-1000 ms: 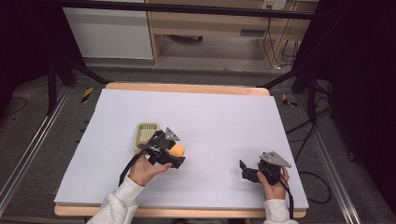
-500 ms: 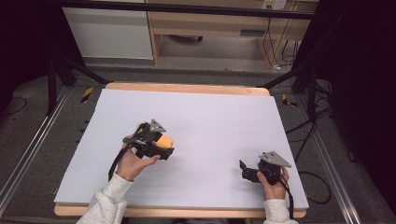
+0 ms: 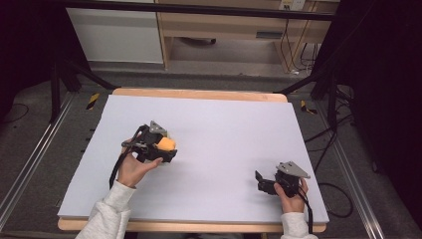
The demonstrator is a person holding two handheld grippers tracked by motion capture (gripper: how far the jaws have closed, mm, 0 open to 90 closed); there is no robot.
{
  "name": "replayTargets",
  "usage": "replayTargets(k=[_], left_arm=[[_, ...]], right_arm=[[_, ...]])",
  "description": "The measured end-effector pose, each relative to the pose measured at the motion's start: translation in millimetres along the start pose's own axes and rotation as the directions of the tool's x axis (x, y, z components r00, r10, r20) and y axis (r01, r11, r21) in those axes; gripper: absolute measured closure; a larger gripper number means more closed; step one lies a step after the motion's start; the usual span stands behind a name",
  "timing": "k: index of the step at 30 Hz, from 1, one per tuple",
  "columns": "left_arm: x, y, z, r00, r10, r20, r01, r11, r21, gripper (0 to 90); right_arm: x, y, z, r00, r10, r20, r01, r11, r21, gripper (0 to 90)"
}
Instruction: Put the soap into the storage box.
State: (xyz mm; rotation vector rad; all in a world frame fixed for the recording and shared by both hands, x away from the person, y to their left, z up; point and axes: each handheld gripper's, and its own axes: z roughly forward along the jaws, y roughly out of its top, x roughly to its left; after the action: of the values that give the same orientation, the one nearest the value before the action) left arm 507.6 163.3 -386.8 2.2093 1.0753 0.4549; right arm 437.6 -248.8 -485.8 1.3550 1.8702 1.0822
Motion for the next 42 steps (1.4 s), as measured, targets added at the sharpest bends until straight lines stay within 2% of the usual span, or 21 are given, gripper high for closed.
replayTargets(k=[17,25,42], left_arm=[[24.2,1.7,8.5,0.9983,-0.042,-0.041,0.043,0.9989,0.019,26.0],[38.5,2.3,16.1,0.9945,-0.08,-0.068,0.081,0.9964,0.023,26.0],[54.1,-5.7,35.5,0.9895,-0.12,-0.081,0.123,0.9916,0.039,26.1]], right_arm=[[0.0,-0.1,0.2,1.0,-0.004,0.0,0.004,1.0,0.0,3.2],[-0.1,-0.1,0.4,1.0,-0.009,0.0,0.009,1.0,-0.001,3.2],[-0.4,0.0,0.6,1.0,-0.006,-0.001,0.006,1.0,0.002,3.3]])
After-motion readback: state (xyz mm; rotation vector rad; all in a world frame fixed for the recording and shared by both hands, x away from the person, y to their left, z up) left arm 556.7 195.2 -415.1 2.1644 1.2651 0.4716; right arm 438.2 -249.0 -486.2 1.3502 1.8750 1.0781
